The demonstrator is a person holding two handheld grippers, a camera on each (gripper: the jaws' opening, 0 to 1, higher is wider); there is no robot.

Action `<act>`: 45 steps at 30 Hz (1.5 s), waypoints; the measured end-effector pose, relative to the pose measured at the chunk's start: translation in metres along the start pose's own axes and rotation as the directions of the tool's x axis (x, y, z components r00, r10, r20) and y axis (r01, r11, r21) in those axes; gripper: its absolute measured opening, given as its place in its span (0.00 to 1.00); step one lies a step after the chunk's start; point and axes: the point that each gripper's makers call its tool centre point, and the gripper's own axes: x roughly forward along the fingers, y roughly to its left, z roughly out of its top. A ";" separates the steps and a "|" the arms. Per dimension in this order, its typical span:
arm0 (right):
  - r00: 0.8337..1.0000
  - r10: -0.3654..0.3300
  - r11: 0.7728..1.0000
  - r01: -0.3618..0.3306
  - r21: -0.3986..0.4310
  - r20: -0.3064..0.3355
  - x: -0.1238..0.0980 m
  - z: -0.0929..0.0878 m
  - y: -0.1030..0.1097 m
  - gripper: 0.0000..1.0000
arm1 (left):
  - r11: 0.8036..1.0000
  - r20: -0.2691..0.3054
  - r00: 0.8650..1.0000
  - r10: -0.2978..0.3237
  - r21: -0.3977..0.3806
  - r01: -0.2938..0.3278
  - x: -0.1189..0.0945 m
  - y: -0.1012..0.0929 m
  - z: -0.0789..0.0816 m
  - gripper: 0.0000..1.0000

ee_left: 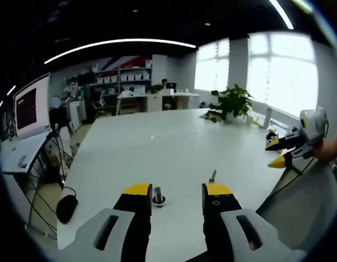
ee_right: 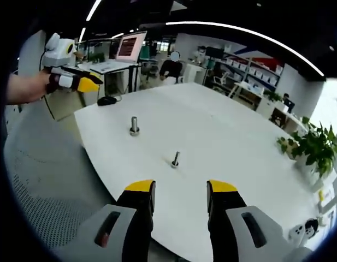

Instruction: Place the washer onto the threaded stud by aligning its center hole with the stud, sliding it down to the base, and recovering from edge contact or off-axis alignment until the washer reaches the visible bottom stop.

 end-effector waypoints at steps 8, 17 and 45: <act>1.000 -0.009 1.000 0.009 -0.021 0.000 -0.001 0.002 -0.002 0.39 | 1.000 -0.002 1.000 -0.022 0.021 0.022 0.000 -0.005 0.000 0.34; 1.000 -0.021 0.999 0.021 0.042 0.006 0.001 -0.001 -0.010 0.39 | 0.999 -0.001 0.999 -0.042 0.014 0.042 0.002 -0.008 0.000 0.35; 0.995 -0.064 0.982 0.048 0.183 0.081 -0.010 0.006 -0.022 0.38 | 0.998 -0.025 0.997 -0.068 0.001 0.068 0.003 -0.012 -0.006 0.34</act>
